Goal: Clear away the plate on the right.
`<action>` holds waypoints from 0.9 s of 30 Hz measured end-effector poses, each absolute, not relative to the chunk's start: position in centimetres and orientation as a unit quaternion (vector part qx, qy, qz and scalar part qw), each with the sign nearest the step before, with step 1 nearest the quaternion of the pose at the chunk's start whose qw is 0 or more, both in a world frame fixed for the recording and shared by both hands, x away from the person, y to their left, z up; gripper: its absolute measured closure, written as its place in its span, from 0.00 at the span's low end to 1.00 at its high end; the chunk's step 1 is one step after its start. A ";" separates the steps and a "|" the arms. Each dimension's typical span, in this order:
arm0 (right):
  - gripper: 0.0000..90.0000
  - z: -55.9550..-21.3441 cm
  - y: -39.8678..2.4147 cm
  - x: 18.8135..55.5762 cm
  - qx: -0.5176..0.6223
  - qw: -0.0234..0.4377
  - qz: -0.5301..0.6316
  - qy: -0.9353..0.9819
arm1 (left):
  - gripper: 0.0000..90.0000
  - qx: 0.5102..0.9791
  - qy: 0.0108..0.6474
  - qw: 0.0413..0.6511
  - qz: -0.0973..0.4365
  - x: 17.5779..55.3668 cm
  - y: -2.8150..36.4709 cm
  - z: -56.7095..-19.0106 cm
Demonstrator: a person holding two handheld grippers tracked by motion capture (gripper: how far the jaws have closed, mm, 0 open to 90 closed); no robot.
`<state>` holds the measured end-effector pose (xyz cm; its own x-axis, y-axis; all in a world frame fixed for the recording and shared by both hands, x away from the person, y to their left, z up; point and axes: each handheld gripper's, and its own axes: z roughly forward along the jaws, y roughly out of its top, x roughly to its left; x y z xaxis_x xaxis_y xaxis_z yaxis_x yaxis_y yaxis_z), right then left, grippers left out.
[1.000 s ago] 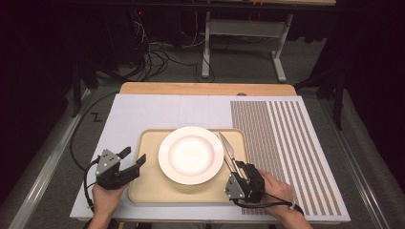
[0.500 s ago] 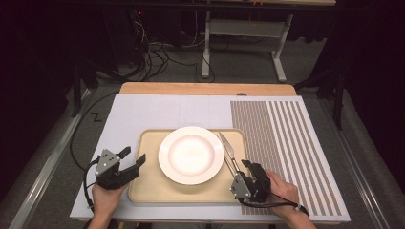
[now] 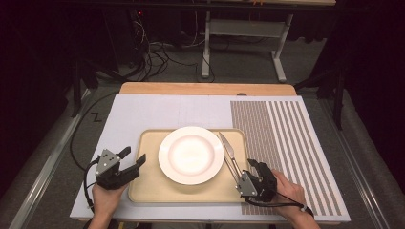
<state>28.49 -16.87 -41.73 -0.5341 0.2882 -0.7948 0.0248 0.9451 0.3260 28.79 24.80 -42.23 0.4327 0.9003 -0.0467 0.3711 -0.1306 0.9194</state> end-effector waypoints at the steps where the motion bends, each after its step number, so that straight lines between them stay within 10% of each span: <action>1: 0.62 -41.7 -16.9 28.5 0.090 0.475 0.139 0.864 | 0.42 0.699 0.455 0.477 0.277 28.8 24.8 -42.2; 27: 0.62 -42.0 -19.4 28.7 0.126 0.478 0.128 0.859 | 0.41 0.699 0.455 0.477 0.277 28.8 24.8 -42.2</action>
<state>28.67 -19.37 -42.03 -0.5105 0.3403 -0.7897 0.0945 0.9350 0.3419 28.79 24.77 -42.23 0.4326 0.9003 -0.0479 0.3723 -0.1299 0.9190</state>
